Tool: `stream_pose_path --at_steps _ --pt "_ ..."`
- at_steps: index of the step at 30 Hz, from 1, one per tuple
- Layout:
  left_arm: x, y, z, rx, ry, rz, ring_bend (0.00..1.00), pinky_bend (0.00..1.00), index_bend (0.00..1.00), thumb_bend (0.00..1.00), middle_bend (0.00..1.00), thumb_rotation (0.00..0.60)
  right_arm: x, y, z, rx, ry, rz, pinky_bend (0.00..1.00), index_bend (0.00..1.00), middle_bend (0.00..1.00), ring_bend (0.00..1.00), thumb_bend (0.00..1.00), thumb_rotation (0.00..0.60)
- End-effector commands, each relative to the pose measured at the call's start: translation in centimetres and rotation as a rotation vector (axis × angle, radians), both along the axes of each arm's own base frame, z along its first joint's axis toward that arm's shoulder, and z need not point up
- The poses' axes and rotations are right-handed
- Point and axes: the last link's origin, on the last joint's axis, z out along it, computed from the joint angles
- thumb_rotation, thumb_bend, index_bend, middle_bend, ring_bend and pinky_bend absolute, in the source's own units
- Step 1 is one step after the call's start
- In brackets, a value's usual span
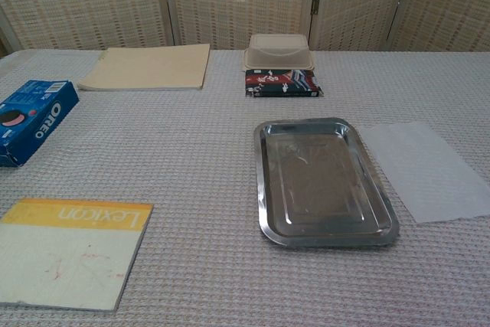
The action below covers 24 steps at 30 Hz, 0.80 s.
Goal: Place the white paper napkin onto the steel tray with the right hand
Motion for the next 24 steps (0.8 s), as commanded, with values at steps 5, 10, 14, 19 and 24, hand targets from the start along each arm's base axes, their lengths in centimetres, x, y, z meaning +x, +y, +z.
stream_pose_path --at_steps 5,10,14,19,24 --pt "0.0 0.3 -0.3 -0.015 -0.011 -0.003 0.0 0.0 0.0 0.42 0.0 0.6 -0.2 0.2 0.4 0.006 0.018 -0.016 0.0 0.0 0.0 0.0 0.46 0.6" --pt "0.4 0.4 -0.4 -0.015 -0.025 -0.018 0.0 0.0 0.0 0.42 0.0 0.6 -0.5 0.3 0.8 0.008 0.05 -0.017 0.0 0.0 0.0 0.0 0.46 0.6" --pt "0.3 0.5 -0.3 -0.014 -0.03 -0.019 0.0 0.0 0.0 0.42 0.0 0.6 -1.4 -0.2 0.7 0.047 0.149 -0.062 0.0 0.0 0.0 0.0 0.46 0.6" --pt "0.2 0.5 -0.5 -0.028 -0.026 -0.013 0.0 0.0 0.0 0.42 0.0 0.6 -2.5 -1.1 0.6 0.066 0.173 -0.068 0.0 0.0 0.0 0.0 0.46 0.6" --pt "0.2 0.5 -0.7 -0.029 -0.023 -0.011 0.0 0.0 0.0 0.41 0.0 0.6 -3.9 -2.0 0.8 0.069 0.154 -0.153 0.0 0.0 0.0 0.0 0.46 0.6"
